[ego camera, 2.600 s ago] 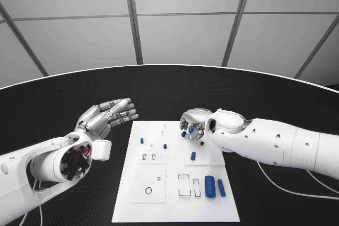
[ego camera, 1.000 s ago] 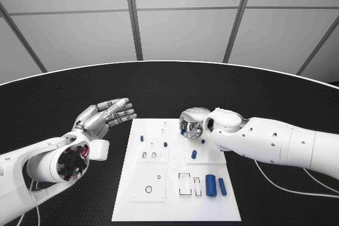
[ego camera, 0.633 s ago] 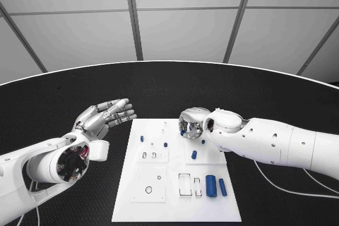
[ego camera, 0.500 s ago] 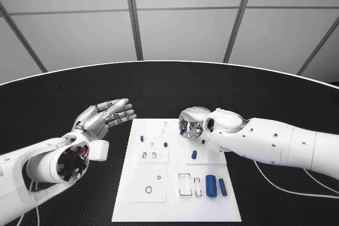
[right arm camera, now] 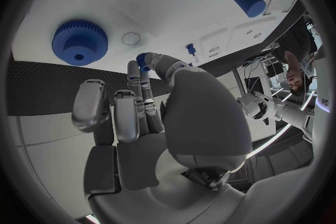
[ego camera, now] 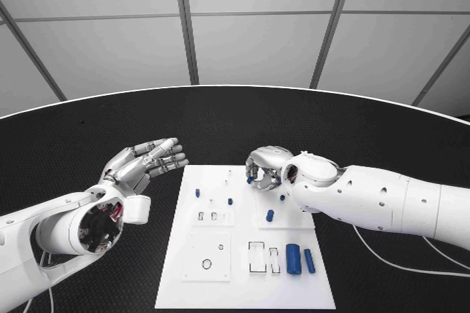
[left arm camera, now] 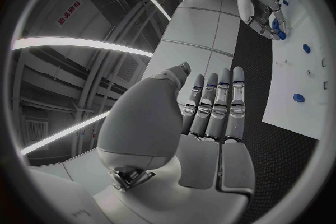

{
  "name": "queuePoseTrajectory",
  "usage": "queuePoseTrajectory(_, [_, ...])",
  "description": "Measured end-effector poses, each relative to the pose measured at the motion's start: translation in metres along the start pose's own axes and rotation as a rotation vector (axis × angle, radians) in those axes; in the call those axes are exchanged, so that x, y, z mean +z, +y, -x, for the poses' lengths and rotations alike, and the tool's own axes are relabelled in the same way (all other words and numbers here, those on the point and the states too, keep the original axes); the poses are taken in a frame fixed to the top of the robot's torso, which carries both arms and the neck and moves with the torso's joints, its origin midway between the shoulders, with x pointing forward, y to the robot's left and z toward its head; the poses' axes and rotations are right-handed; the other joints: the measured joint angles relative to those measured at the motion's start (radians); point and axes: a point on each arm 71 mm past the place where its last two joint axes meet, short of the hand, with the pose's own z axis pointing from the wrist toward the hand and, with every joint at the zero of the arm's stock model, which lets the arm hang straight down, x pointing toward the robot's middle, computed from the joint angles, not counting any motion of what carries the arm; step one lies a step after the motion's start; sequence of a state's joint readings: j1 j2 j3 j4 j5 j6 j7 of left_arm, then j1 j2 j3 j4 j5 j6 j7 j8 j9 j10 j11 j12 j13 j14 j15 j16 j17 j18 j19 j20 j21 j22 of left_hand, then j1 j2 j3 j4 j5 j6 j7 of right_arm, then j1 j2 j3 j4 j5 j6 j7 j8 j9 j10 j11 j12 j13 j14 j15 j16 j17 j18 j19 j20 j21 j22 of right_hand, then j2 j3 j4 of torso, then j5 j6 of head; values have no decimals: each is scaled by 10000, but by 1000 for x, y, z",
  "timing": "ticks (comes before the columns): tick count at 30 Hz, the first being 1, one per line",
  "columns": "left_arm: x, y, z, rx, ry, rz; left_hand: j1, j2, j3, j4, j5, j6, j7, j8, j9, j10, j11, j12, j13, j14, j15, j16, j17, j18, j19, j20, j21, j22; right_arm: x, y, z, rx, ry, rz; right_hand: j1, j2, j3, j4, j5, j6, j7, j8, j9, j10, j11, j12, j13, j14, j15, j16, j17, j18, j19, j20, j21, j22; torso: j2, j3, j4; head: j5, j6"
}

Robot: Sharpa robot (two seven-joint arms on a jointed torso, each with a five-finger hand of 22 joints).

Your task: Assemble the parts on the task board

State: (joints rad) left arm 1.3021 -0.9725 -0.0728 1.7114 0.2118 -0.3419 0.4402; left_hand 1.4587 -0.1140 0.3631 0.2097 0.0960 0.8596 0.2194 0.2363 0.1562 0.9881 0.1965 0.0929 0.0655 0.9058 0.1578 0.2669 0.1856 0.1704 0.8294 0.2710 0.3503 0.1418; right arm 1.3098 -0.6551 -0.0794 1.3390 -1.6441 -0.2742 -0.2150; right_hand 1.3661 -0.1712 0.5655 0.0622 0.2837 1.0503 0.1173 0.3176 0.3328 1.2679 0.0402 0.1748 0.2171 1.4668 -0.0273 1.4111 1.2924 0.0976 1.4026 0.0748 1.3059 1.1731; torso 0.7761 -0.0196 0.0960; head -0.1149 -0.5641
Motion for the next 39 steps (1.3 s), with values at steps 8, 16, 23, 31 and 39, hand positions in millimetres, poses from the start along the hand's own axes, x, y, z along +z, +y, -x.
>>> queuePoseTrajectory(8, [0,0,0,2,-1,-4,0,0,0,0,0,0,0,0,1,0,0,0,1,0,0,0,0,0,0,1,0,0,6,5,6,-212,-811,-120,-42,42,-3,-3,-109,-1,-1,0,0,9,-9,-8,62,-35,-34,0,-15,3,35,-34,0,15,18,-8,20,34,69])
queuePoseTrajectory(16, [0,-1,-1,-1,20,-13,0,0,8,-9,0,0,0,0,-8,0,0,-3,1,0,0,0,-1,1,0,0,0,0,16,11,8,-269,-1245,-200,-68,65,-16,-13,-144,-2,-2,0,0,40,-39,-12,61,-34,-34,0,-15,3,35,-34,31,58,48,-13,60,44,104])
queuePoseTrajectory(23, [0,-1,-2,-4,46,-18,0,0,29,-29,0,0,0,0,-7,0,0,-41,1,0,0,0,-1,0,-1,1,0,0,23,18,8,-279,-1298,-134,-69,64,-29,-24,-159,-10,-11,0,0,40,-39,-35,59,-34,-33,58,-14,5,34,-34,48,91,81,-22,85,16,129])
queuePoseTrajectory(31, [0,-2,-4,-2,67,-27,0,0,29,-29,0,0,0,1,-6,0,0,-41,2,0,0,0,-1,0,-1,1,0,0,30,19,7,-354,-1230,-148,-98,91,-25,36,-189,-54,-54,0,0,40,-39,-46,76,-34,-33,58,-14,6,34,-34,48,130,110,-36,114,-6,122])
queuePoseTrajectory(39, [1,-2,-4,3,73,-41,1,0,29,-29,0,0,0,1,-6,0,0,-41,2,0,0,0,-1,0,-1,1,0,-1,33,22,8,-332,-1348,-161,-124,114,-36,47,-225,-55,-55,0,0,39,-39,-46,77,-34,-33,58,-14,29,34,-34,88,143,125,-35,125,-6,150])
